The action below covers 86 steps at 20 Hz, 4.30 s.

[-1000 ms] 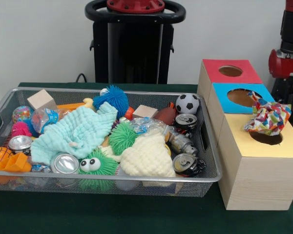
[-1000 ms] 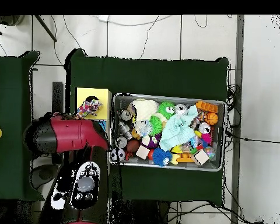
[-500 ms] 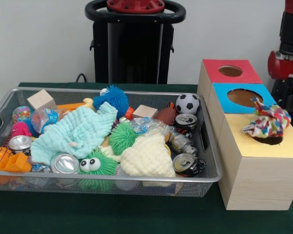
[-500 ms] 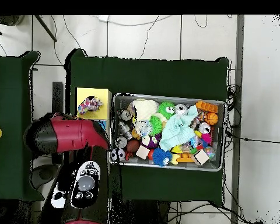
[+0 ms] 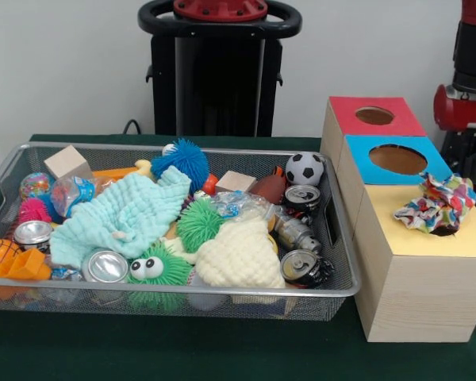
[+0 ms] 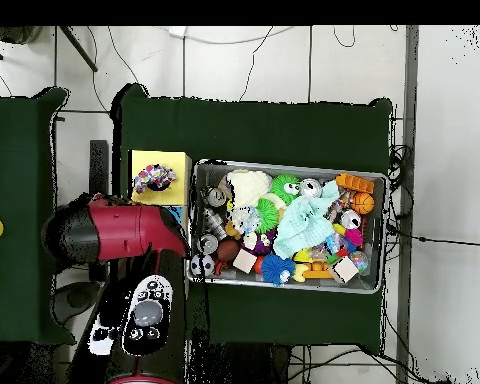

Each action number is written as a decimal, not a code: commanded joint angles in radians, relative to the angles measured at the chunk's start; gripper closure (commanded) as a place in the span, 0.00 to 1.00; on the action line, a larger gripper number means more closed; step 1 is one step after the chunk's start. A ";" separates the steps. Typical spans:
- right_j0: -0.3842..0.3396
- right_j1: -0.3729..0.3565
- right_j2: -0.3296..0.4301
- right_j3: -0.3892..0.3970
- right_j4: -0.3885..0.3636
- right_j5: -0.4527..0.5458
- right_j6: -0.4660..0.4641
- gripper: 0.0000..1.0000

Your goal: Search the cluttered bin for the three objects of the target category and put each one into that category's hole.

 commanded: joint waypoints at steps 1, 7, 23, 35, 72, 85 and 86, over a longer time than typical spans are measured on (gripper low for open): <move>-0.035 0.042 0.058 0.020 -0.017 0.096 0.093 1.00; -0.045 0.045 0.062 0.003 -0.015 0.107 0.086 1.00; -0.059 -0.105 0.040 -0.015 -0.015 0.344 0.073 1.00; -0.054 -0.116 0.037 -0.071 -0.032 0.428 0.096 1.00; -0.169 0.005 0.100 -0.396 -0.083 0.628 -0.007 1.00; -0.204 0.050 0.115 -0.400 -0.097 0.554 -0.054 1.00; -0.207 0.051 0.117 -0.398 -0.097 0.548 -0.058 1.00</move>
